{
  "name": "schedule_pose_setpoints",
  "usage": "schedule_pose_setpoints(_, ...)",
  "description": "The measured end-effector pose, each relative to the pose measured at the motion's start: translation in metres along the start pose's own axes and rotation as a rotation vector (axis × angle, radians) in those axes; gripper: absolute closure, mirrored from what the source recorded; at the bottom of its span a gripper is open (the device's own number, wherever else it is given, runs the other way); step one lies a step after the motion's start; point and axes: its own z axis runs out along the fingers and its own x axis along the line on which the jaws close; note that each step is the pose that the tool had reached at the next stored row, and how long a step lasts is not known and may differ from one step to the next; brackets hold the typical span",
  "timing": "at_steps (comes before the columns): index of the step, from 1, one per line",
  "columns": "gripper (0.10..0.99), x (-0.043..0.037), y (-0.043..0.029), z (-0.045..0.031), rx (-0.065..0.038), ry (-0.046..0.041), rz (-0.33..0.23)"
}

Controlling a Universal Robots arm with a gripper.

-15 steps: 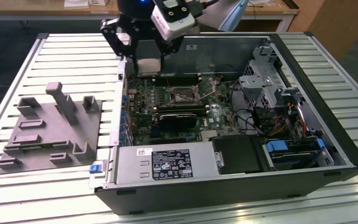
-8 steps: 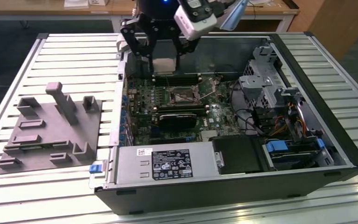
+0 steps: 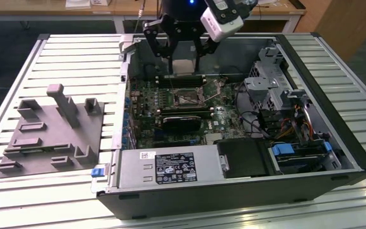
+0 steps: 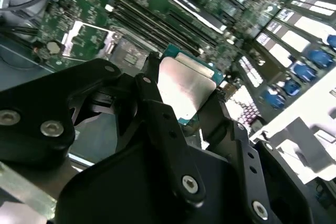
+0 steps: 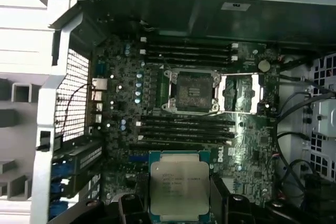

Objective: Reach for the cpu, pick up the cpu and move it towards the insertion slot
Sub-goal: 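Pick up the cpu and move it towards the insertion slot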

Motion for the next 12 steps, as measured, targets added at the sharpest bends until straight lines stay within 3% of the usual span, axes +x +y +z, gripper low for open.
schedule_pose_setpoints(4,0.545,-0.0091,0.0079,0.0041,0.000,-0.0002,0.000)
schedule_pose_setpoints(12,0.545,-0.0170,0.0357,0.0099,0.000,-0.0001,0.000)
